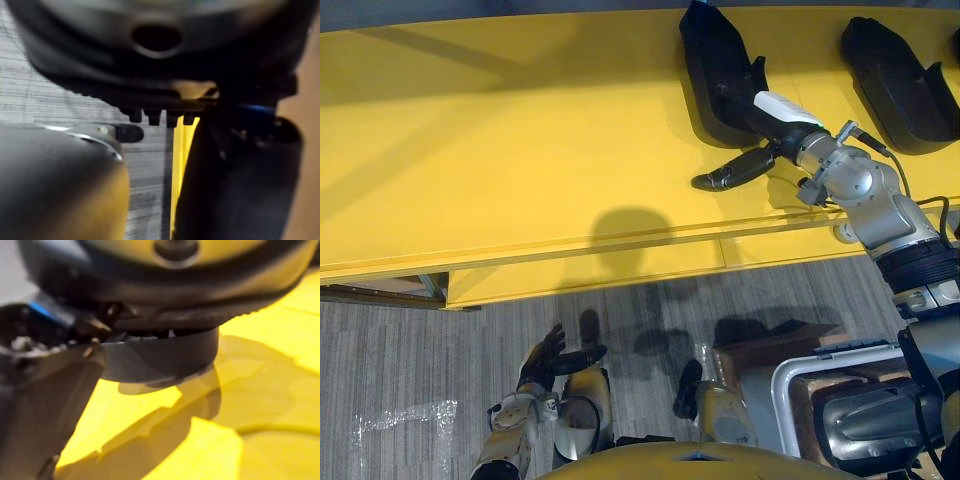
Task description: Walk over and take three plastic housings, then place them on the shelf
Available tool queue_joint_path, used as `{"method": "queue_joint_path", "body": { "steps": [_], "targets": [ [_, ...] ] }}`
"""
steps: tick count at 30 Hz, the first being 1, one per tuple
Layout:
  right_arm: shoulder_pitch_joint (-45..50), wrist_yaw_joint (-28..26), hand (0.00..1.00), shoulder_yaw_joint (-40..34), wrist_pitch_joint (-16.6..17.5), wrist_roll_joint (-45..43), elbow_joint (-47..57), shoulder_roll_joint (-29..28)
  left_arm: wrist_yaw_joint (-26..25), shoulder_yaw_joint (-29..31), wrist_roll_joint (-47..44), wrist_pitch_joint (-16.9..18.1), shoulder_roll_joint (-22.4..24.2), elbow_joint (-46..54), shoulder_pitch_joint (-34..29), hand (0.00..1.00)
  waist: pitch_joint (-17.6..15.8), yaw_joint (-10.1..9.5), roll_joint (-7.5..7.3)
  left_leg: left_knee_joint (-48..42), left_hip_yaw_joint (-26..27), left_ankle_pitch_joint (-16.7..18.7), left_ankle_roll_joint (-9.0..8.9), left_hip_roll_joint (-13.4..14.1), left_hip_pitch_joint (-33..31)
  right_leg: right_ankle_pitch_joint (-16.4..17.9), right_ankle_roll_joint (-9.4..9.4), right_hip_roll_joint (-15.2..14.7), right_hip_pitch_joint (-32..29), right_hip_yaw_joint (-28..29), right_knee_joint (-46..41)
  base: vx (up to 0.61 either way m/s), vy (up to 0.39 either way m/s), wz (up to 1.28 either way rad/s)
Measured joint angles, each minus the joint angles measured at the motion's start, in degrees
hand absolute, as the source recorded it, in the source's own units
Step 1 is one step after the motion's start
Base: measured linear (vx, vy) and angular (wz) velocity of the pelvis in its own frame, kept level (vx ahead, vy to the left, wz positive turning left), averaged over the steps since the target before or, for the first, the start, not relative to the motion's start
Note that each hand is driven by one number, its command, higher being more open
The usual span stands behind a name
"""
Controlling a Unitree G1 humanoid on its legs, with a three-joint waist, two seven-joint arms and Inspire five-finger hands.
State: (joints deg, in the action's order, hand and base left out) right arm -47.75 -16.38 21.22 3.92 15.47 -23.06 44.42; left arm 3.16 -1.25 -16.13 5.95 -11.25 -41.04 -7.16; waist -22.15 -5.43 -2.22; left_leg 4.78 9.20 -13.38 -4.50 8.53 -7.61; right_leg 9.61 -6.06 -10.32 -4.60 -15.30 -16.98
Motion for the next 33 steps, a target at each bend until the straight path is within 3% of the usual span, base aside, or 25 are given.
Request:
{"method": "queue_joint_path", "body": {
  "steps": [18, 24, 33],
  "targets": [
    [1.18, 2.16, 1.0, -0.09, 3.03, 2.32, -0.86, 0.01, 0.08, -0.04, 0.29, -1.21, -0.6, -0.11, -0.01, 1.0, 0.79, -0.05, -0.74, 0.0, 0.29, -0.03, 0.01, 0.0, -0.12, -0.06, -0.07, 0.02, -0.19, 0.27, 0.01, 0.0, 0.0, 0.0],
    [2.15, 2.18, 1.0, -0.1, 1.82, 2.31, 0.11, 0.39, 1.04, -0.06, 1.01, -1.83, -1.13, -0.11, -0.08, 1.0, 1.94, 0.19, -1.75, 0.0, 0.39, -0.04, 0.01, 0.01, 0.02, -0.1, -0.09, 0.06, -0.15, 0.31, 0.19, 0.0, 0.0, 0.0],
    [4.93, 1.73, 1.0, -4.7, -0.14, 1.98, 9.96, 5.42, 1.14, 0.29, 1.29, -2.68, -1.29, -0.23, -0.47, 1.0, 1.98, 2.4, -1.8, 0.03, 1.49, -0.07, 0.11, 0.09, 0.42, -1.58, -0.49, 0.42, 0.76, 1.25, 2.2, 0.01, -0.002, -0.06]
  ]
}}
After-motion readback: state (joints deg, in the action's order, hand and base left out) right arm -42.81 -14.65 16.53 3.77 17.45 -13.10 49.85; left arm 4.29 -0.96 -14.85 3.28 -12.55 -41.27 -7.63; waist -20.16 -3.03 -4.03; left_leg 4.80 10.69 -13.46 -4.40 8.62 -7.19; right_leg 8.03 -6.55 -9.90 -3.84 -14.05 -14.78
